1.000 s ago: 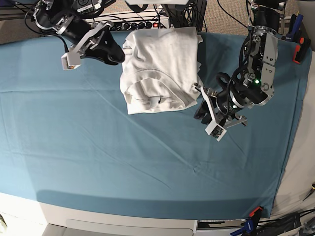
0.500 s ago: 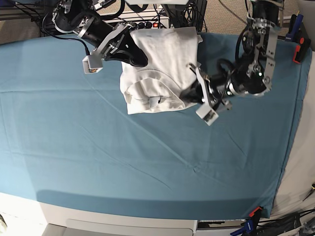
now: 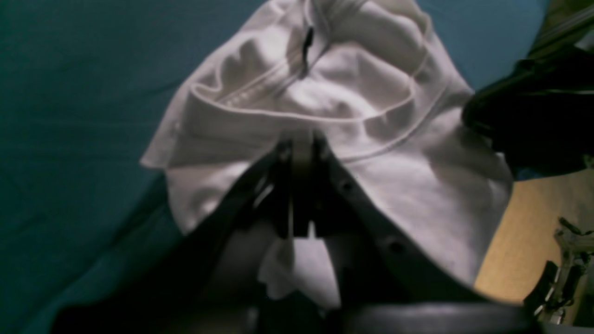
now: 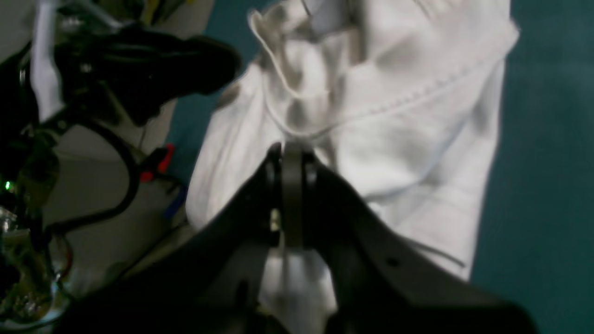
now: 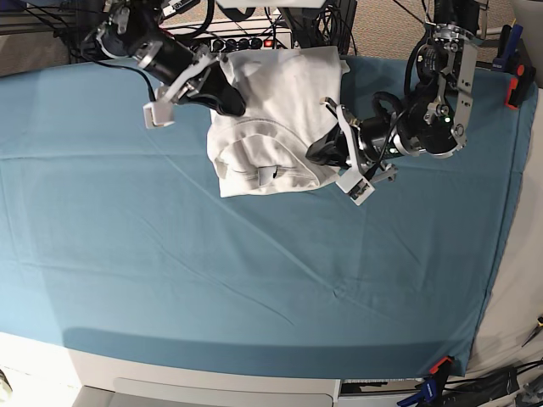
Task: Fold the T-shirt properly
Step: 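Press and tuck the bundle's side edge with the left gripper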
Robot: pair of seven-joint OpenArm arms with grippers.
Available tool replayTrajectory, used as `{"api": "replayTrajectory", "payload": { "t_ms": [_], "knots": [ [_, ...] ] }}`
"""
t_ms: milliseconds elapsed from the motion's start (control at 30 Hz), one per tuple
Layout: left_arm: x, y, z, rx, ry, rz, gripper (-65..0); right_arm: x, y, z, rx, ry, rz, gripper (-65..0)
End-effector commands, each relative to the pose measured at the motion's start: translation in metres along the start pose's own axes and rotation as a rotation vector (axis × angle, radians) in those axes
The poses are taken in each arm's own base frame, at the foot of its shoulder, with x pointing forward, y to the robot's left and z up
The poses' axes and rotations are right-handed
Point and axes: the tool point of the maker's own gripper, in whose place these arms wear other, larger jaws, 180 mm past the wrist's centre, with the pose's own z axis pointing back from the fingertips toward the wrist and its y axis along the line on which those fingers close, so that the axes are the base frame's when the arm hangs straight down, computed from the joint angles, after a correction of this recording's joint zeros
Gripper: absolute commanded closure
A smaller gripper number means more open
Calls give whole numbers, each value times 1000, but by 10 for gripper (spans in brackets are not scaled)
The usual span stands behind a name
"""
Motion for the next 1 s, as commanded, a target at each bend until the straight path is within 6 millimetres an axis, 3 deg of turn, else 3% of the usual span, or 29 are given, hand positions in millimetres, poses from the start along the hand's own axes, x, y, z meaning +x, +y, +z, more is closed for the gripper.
{"api": "replayTrajectory", "payload": {
  "t_ms": [0, 333, 567, 967],
  "knots": [
    [13, 0, 3, -1, -44, -20, 0, 5, 4, 0, 19, -27, -2, 0],
    [2, 26, 4, 146, 18, -11, 0, -9, -9, 2, -37, 50, 23, 0],
    [-7, 27, 3, 150, 32, 10, 0, -14, -16, 4, -73, 83, 43, 0],
    [-32, 44, -9, 151, 71, 93, 0, -17, -16, 4, -74, 96, 41, 0]
  ]
}}
